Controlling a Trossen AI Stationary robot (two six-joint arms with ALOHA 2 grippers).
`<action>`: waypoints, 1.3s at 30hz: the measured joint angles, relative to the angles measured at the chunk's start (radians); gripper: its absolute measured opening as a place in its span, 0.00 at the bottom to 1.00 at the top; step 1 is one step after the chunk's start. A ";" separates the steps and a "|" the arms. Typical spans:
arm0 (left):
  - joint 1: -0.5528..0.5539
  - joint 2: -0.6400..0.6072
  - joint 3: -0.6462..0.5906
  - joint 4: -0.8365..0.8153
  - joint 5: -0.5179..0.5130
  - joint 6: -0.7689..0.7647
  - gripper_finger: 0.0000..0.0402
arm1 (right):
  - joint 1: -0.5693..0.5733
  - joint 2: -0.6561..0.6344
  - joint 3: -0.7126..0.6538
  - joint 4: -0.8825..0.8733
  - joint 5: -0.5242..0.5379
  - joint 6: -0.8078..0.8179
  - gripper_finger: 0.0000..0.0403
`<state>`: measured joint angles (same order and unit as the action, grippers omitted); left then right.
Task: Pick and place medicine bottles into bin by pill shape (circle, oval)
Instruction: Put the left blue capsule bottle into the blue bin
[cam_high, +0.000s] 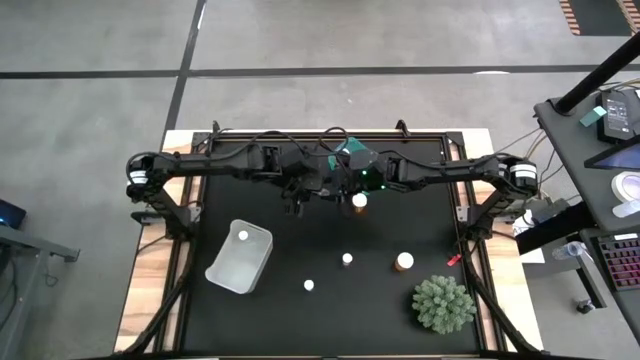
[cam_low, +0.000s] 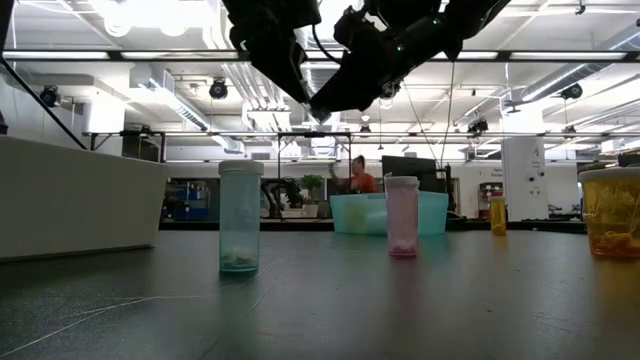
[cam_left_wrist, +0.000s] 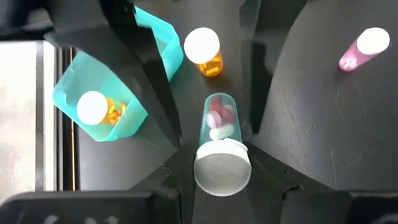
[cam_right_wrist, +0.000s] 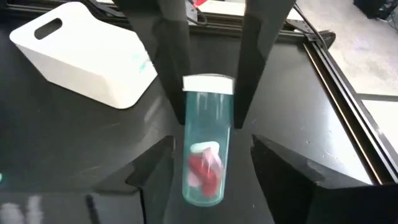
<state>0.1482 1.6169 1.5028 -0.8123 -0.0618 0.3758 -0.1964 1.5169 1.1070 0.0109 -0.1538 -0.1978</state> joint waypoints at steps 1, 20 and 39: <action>-0.001 0.000 0.000 0.006 0.000 0.000 0.23 | 0.000 0.000 -0.001 -0.001 0.000 0.000 0.48; -0.001 -0.009 -0.004 0.019 0.005 -0.016 0.34 | 0.000 0.000 -0.003 -0.010 -0.001 0.013 0.23; 0.000 -0.226 -0.097 0.056 -0.002 0.026 0.52 | -0.221 -0.001 -0.002 -0.169 0.061 0.056 0.25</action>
<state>0.1486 1.3911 1.4057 -0.7560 -0.0635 0.4023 -0.4175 1.5162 1.1054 -0.1577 -0.0929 -0.1418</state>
